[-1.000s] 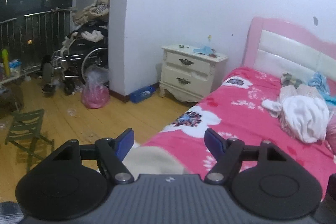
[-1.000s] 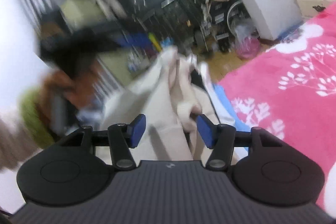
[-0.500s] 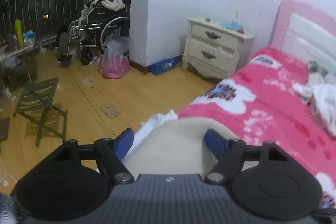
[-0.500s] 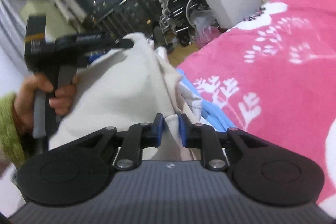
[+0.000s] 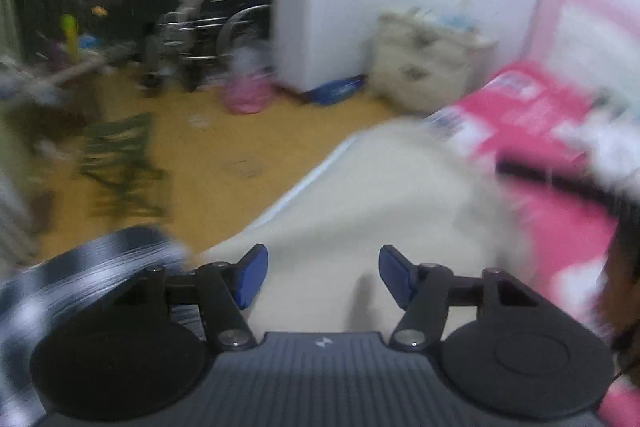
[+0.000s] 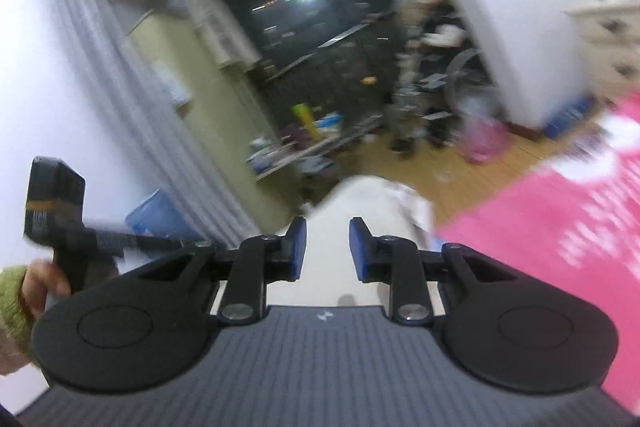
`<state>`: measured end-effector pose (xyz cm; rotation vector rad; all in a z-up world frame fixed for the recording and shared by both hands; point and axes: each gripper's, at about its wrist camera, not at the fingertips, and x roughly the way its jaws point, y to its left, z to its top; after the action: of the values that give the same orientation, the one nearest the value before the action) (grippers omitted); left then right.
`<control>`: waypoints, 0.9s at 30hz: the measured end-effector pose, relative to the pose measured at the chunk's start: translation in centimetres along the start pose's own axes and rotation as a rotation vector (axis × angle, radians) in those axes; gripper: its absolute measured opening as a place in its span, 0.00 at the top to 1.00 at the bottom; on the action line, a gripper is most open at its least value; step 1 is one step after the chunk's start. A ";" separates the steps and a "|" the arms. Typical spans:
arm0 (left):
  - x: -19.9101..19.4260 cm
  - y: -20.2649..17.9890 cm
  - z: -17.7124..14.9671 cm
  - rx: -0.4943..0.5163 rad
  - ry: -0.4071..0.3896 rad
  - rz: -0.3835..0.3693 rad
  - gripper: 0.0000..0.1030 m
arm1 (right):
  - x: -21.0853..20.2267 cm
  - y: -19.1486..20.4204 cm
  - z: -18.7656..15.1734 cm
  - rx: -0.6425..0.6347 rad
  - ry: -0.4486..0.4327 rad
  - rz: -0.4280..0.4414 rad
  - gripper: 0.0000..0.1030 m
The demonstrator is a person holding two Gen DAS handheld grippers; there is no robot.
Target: Fold clothes
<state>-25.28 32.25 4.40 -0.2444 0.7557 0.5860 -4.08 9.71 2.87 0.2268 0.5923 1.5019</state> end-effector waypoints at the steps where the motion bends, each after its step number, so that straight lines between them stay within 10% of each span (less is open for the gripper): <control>1: 0.6 0.6 -0.8 0.010 -0.003 0.052 0.39 | 2.2 -0.1 0.2 -0.012 0.024 -0.006 0.79; 5: 1.4 3.7 -1.9 -0.084 -0.014 0.042 0.41 | 8.6 -3.5 -0.5 0.073 0.137 -0.157 1.00; 10: 2.5 4.6 -1.5 -0.097 -0.007 0.002 0.40 | 7.1 -0.9 1.3 -0.005 0.052 -0.064 0.93; 14: 3.8 5.1 -0.9 -0.118 0.040 -0.033 0.33 | 12.5 -0.5 1.3 -0.101 0.184 -0.118 0.98; 17: 4.3 5.6 -0.1 -0.190 0.098 -0.127 0.19 | 12.9 -3.0 1.1 0.060 0.178 -0.112 0.99; 23: 5.2 6.4 0.4 -0.268 0.099 -0.116 0.69 | 4.1 -1.8 -0.8 0.066 0.039 -0.142 0.92; 27: 3.7 5.1 1.0 -0.232 0.041 -0.117 0.78 | 0.8 -1.7 -3.0 0.043 0.050 -0.211 0.91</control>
<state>-25.54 38.38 2.46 -0.5129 0.7078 0.5590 -4.15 9.65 -0.70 0.1552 0.6677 1.2954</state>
